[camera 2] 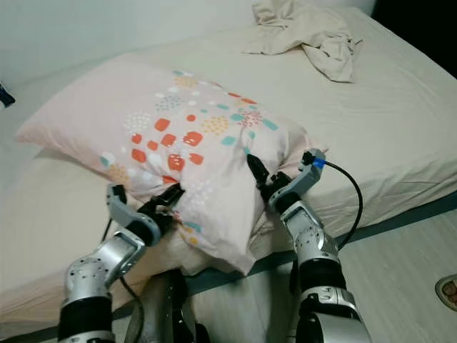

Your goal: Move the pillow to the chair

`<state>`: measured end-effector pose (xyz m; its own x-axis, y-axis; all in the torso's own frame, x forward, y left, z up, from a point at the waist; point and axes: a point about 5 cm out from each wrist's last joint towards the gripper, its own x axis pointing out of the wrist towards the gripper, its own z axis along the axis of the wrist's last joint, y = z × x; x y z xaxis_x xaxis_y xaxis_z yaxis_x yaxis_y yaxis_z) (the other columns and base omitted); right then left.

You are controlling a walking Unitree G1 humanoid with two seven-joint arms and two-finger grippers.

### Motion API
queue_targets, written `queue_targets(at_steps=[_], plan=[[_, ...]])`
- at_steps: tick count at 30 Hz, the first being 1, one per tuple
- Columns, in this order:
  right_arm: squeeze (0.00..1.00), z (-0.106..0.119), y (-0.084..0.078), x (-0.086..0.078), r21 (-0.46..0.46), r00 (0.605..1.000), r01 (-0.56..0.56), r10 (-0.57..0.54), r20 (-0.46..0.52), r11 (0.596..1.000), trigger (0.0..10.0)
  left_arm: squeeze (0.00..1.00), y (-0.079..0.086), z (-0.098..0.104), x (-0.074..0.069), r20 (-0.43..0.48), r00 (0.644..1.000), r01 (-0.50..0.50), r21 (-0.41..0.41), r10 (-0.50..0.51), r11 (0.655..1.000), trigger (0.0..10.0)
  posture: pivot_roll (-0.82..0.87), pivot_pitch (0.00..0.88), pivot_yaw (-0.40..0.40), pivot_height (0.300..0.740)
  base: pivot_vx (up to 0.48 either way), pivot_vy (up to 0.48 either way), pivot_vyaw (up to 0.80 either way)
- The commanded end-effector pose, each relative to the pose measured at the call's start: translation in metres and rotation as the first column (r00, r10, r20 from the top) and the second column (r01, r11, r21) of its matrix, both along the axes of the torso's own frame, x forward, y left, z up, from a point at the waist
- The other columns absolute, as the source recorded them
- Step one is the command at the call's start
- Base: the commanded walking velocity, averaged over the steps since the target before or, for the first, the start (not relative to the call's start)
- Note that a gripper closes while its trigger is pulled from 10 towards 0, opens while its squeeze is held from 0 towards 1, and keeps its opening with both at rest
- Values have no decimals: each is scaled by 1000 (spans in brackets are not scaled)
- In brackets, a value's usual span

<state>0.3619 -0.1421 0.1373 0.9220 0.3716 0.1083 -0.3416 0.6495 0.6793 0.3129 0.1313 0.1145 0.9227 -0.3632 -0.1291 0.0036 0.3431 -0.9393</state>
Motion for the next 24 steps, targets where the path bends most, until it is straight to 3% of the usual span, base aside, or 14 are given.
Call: queue_targets(at_steps=[1,15,22,24], plan=[[0,-8,9,-4,-17,999,-37,36,-24,999,0,0,-11,-5,-2,-18,999,35,-16,-35,999,0,-64,302,151,536,0,0,0],[0,7,6,-6,-54,997,-50,53,57,997,0,0,-12,1,4,12,1000,10,-35,-10,999,0,-81,280,138,536,0,0,0],[0,25,0,-7,-86,990,-17,28,135,996,0,0,-14,18,11,82,997,-1,-40,4,999,0,-89,247,127,536,0,0,0],[0,34,-2,-8,-95,984,-9,25,176,995,0,0,-15,32,15,135,991,-2,-38,7,999,0,-93,226,124,536,0,0,0]])
